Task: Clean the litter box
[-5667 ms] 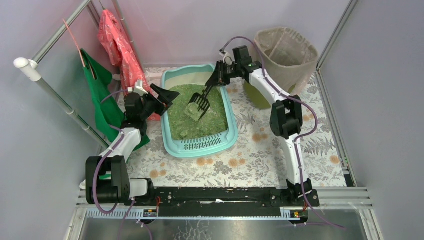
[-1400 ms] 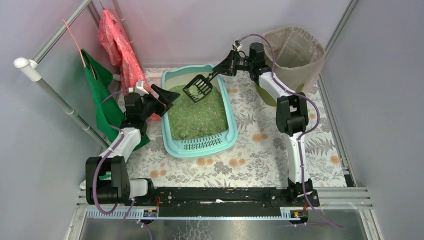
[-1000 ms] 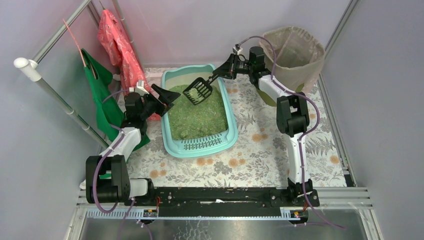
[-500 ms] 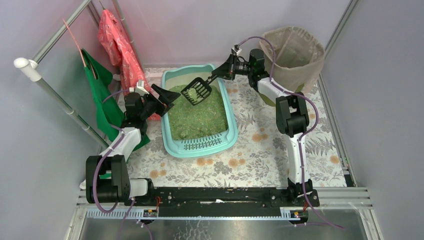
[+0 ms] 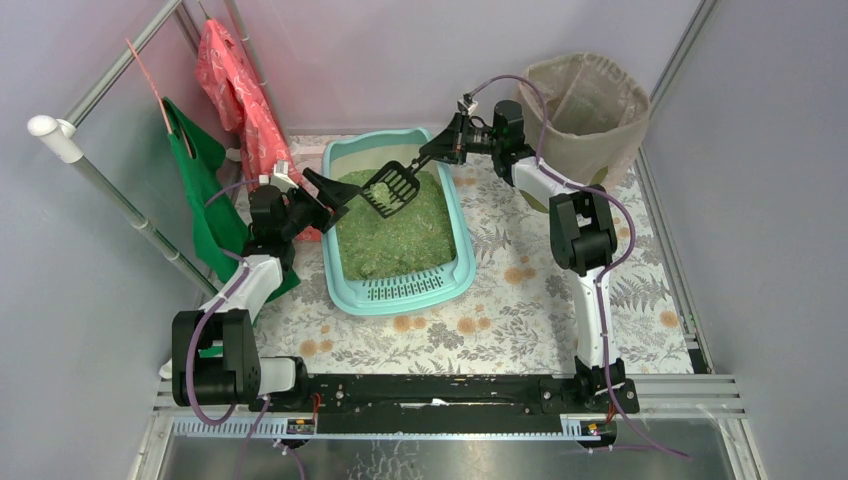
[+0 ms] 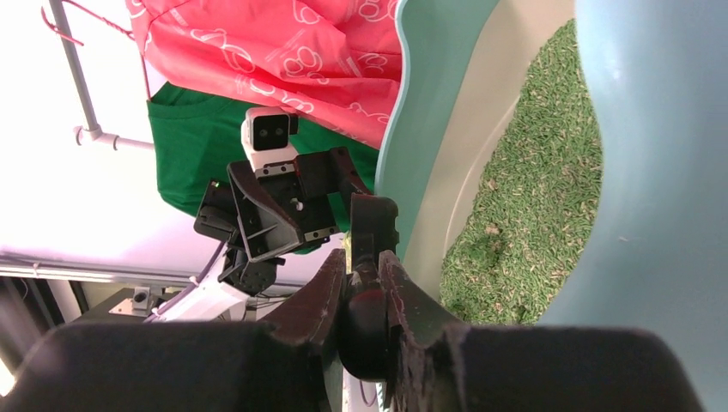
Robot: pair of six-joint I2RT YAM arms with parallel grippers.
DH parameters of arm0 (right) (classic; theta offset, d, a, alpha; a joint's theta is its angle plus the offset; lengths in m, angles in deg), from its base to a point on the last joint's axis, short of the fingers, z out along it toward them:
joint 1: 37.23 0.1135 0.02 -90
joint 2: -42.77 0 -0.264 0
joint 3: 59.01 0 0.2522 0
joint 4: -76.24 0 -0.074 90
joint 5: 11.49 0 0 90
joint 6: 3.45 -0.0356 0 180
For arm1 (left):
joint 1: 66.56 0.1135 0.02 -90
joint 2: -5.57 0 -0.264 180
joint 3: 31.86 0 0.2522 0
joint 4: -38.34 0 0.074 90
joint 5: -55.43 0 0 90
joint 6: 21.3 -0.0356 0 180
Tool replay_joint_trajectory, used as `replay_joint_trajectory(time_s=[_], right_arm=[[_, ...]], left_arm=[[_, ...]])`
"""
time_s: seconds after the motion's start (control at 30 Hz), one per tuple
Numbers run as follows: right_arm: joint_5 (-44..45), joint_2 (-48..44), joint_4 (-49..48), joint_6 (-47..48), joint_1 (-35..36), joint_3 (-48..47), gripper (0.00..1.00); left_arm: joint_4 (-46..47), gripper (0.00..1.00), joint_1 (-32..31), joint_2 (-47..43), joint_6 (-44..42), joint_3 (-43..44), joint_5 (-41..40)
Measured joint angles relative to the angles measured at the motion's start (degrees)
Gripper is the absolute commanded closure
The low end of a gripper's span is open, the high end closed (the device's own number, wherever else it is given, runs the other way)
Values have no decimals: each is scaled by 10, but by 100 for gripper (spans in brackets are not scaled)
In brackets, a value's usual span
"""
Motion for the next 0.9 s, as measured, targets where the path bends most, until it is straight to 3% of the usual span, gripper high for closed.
replay_joint_trajectory(time_s=[0.9], right_arm=[[-17,9,72,18,63,-60,100]], left_arm=[[16,1,0,-2,4,-8,5]])
